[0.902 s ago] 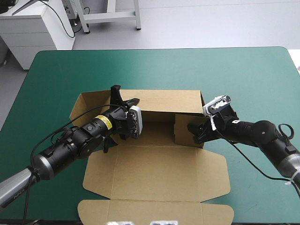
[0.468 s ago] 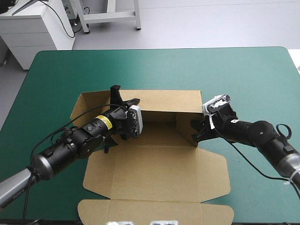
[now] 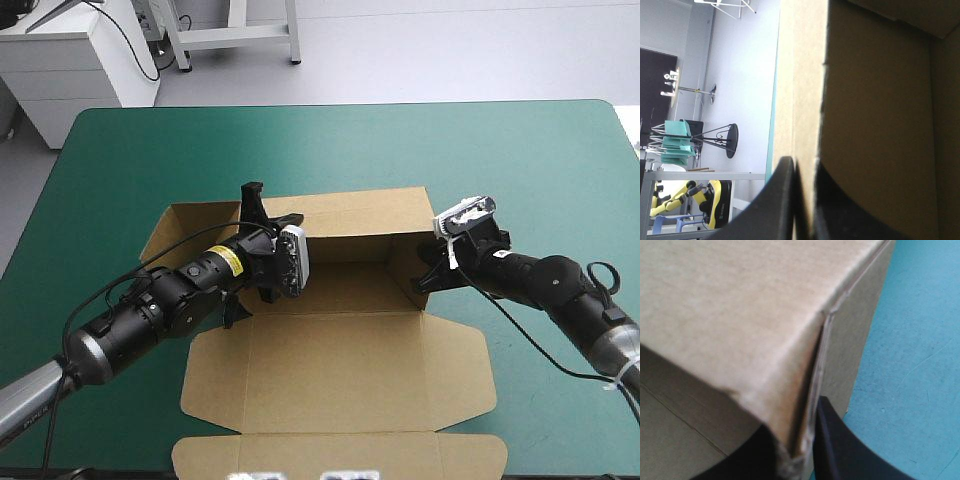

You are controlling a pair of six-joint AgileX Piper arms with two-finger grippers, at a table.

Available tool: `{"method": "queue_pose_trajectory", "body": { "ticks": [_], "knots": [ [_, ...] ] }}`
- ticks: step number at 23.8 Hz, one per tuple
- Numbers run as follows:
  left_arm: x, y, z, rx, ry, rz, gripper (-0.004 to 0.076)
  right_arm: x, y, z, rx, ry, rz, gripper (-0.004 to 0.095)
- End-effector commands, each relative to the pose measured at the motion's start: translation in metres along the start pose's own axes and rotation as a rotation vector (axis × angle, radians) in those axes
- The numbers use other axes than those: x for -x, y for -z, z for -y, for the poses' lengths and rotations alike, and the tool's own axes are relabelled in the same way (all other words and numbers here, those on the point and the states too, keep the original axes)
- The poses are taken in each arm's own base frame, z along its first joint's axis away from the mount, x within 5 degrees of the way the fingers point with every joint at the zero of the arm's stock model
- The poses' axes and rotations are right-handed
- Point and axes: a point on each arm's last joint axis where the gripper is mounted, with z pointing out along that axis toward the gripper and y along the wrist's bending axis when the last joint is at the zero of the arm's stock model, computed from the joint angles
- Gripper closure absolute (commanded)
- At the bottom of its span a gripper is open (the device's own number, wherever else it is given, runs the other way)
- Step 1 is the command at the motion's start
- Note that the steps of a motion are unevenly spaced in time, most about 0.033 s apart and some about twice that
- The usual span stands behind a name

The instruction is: Fold the box

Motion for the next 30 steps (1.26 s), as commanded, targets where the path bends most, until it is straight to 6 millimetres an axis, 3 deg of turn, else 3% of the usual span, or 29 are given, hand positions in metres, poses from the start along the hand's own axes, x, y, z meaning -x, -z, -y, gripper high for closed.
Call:
{"method": "queue_pose_trajectory", "body": {
  "ticks": [1, 6, 9, 19, 20, 22, 24, 25, 30],
  "knots": [
    [0.009, 0.008, 0.002, -0.057, 0.046, 0.012, 0.0630, 0.015, 0.012, -0.021, 0.153, -0.047, 0.021, 0.0920],
    [0.015, 0.031, -0.010, 0.011, 0.051, 0.049, 0.0344, 0.015, 0.011, -0.016, 0.100, -0.098, 0.013, 0.0920],
    [0.022, 0.047, -0.017, 0.055, 0.055, 0.085, 0.0234, 0.014, 0.011, -0.014, 0.083, -0.095, 0.008, 0.0920],
    [0.052, 0.101, -0.018, 0.065, 0.041, 0.248, 0.0224, 0.017, 0.011, -0.010, 0.042, -0.141, 0.037, 0.0920],
    [0.056, 0.109, -0.020, 0.088, 0.038, 0.282, 0.0230, 0.017, 0.011, -0.010, 0.042, -0.145, 0.037, 0.0920],
    [0.061, 0.117, -0.020, 0.098, 0.033, 0.315, 0.0330, 0.017, 0.011, -0.010, 0.042, -0.145, 0.037, 0.0920],
    [0.063, 0.120, -0.023, 0.108, 0.037, 0.329, 0.0568, 0.017, 0.011, -0.011, 0.044, -0.145, 0.036, 0.0920],
    [0.065, 0.123, -0.027, 0.110, 0.056, 0.337, 0.0734, 0.016, 0.011, -0.011, 0.048, -0.148, 0.033, 0.0920],
    [0.082, 0.121, -0.041, -0.126, 0.134, 0.316, 0.0707, 0.016, 0.011, -0.011, 0.053, -0.149, 0.029, 0.0920]
  ]
}}
